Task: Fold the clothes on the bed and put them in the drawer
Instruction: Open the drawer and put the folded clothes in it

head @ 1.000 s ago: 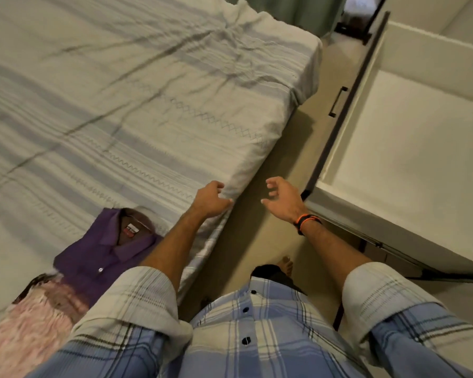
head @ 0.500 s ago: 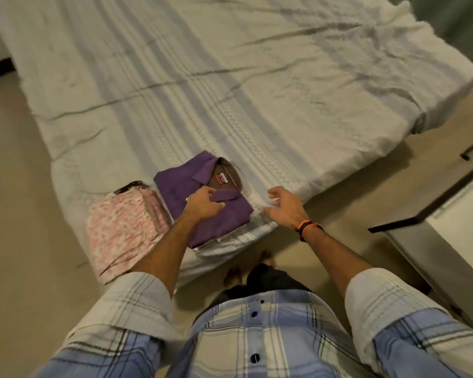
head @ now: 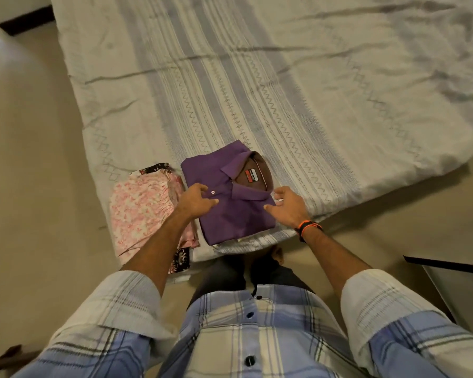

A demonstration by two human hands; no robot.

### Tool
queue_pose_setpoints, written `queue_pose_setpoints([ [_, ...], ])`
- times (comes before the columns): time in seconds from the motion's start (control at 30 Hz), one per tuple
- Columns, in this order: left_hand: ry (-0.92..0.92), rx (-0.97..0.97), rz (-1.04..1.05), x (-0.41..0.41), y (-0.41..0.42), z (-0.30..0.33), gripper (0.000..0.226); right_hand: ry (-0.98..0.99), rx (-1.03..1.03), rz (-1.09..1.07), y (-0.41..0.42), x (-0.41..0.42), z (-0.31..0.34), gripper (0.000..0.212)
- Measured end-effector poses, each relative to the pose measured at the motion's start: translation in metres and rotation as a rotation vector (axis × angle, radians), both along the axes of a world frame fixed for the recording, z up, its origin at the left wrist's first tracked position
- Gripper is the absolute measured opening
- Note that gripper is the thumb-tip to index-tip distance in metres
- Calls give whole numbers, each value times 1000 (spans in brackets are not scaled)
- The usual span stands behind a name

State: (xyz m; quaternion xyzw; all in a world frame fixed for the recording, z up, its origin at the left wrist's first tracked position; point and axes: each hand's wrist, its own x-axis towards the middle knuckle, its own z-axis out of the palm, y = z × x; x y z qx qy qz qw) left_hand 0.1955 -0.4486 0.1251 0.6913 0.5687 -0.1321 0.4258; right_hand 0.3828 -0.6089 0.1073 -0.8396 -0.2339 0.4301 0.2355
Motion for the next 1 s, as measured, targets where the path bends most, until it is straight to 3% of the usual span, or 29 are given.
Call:
queue_pose_setpoints([
  [0.23,78,-32,-213,17,59,-31,62,95,-101,-234,15,-25,-30,63],
  [0.43,112,-26,-448,59,117,-67,66,29,-118,-708,29,-78,-58,62],
  [0.57,104,55,-545,81,145,-93,75,114,-187,-971,32,-120,-103,99],
  [0.63,125,69,-587,87,158,-111,91,141,-202,-1084,30,-140,-143,116],
  [0.83,182,-21,-616,88,185,-151,122,295,-310,-1338,65,-145,-140,130],
  [1.0,144,-111,-512,93,191,-157,96,368,-217,-1496,63,-147,-152,137],
])
